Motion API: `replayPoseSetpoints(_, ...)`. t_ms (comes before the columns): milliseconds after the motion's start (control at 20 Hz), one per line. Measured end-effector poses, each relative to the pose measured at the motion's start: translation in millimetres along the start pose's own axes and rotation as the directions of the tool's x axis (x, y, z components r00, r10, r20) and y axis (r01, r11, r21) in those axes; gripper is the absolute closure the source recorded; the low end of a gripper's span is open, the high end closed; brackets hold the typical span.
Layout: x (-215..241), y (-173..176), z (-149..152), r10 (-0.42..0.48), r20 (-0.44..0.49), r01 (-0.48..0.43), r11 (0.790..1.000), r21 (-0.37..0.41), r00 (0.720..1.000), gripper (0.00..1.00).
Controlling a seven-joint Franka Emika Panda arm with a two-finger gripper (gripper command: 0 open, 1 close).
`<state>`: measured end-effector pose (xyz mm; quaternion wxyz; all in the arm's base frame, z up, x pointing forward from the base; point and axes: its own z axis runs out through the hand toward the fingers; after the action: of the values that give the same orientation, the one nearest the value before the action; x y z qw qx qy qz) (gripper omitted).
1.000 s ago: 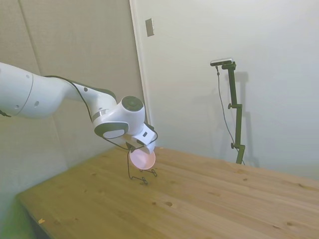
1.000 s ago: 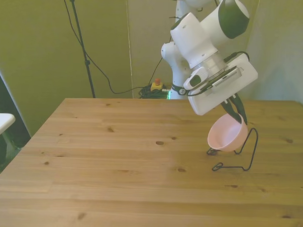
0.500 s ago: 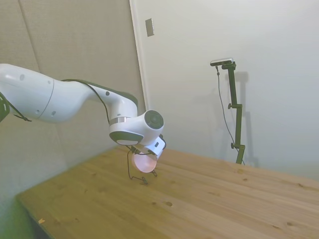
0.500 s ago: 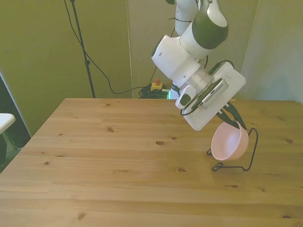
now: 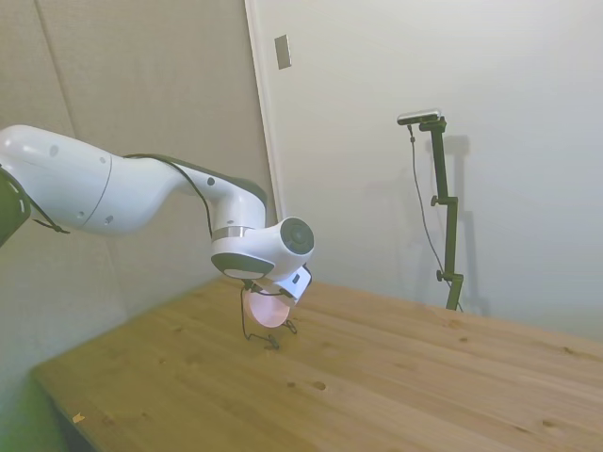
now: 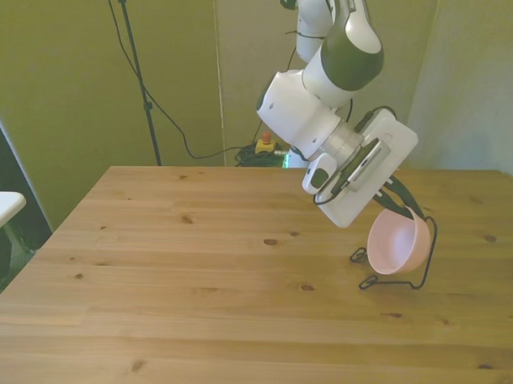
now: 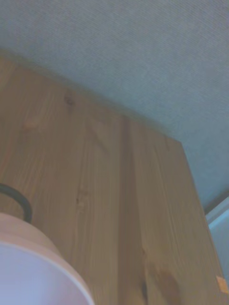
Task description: Load the bowl
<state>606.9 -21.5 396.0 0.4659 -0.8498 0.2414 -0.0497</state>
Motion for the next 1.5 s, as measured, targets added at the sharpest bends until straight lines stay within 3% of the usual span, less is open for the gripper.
replayPoseSetpoints(550, 2.5, 9.1, 15.1, 0.001, 0.014, -0.001, 1.0, 0.008, 1.0, 1.0)
replayPoseSetpoints(600, 3.1, 10.6, 15.4, 0.004, 0.014, -0.004, 1.0, 0.006, 1.0, 0.0)
replayPoseSetpoints(900, 5.5, 16.1, 15.1, 0.016, 0.002, -0.016, 1.0, -0.001, 1.0, 0.0)
replayPoseSetpoints(1500, -13.4, 2.4, -3.7, 0.087, -0.127, -0.098, 0.992, -0.085, 0.988, 0.0)
